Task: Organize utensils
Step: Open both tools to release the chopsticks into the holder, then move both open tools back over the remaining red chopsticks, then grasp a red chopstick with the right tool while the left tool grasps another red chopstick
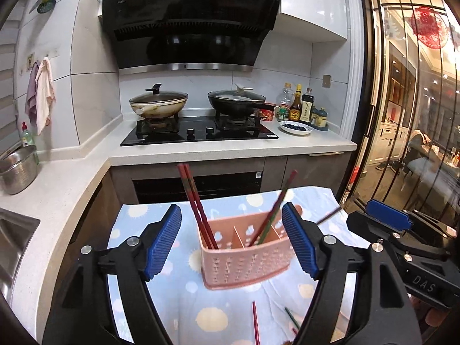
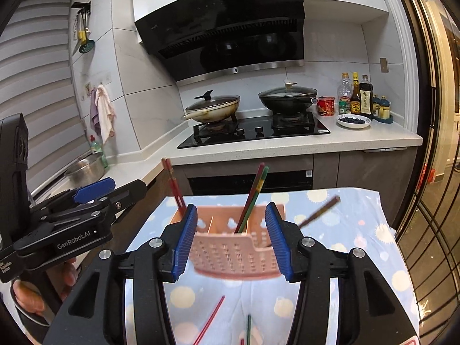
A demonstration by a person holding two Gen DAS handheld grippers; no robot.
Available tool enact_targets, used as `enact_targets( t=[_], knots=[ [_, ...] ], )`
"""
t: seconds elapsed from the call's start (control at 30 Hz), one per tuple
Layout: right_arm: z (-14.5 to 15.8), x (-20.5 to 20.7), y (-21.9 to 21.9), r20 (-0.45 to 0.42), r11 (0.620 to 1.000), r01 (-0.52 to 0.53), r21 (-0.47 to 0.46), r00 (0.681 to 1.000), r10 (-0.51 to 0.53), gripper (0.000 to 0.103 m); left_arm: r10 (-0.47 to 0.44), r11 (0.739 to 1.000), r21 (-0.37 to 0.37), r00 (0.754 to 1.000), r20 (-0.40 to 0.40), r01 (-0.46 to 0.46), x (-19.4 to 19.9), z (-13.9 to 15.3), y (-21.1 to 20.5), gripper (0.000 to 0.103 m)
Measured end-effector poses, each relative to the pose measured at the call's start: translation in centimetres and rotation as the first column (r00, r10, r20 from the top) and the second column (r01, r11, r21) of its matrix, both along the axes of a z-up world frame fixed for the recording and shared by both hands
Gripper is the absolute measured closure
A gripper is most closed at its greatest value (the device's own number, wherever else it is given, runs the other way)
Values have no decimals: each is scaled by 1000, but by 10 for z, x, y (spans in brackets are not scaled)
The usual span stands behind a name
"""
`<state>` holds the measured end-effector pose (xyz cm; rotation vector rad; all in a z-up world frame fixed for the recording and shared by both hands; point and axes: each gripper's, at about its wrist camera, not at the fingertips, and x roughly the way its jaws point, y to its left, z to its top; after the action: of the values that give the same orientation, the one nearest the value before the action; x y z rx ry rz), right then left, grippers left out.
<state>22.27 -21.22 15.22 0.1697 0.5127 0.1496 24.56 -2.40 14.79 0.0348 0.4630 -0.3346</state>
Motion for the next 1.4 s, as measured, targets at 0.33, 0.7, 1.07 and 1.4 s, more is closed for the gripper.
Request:
enact_targets(
  t=[0.33,0.7,1.07,1.4],
  knots=[
    [-26,-89,12,-23,994,24,-111,999,-26,55,3,1000,15,1000,-16,-2,-73,-24,17,25],
    [-93,-167,-3,-174,994,30,-103,984,-48,55,21,999,46,979,-203,-12,-129,-108,29,24],
    [-163,-229,-1,-320,993,20,-113,946,-55,55,22,996,86,925,-379,12,-173,-188,28,24],
    [-191,-239,13,-376,994,-23,-110,926,-20,60,12,995,97,904,-427,33,-185,-209,22,27]
  ],
)
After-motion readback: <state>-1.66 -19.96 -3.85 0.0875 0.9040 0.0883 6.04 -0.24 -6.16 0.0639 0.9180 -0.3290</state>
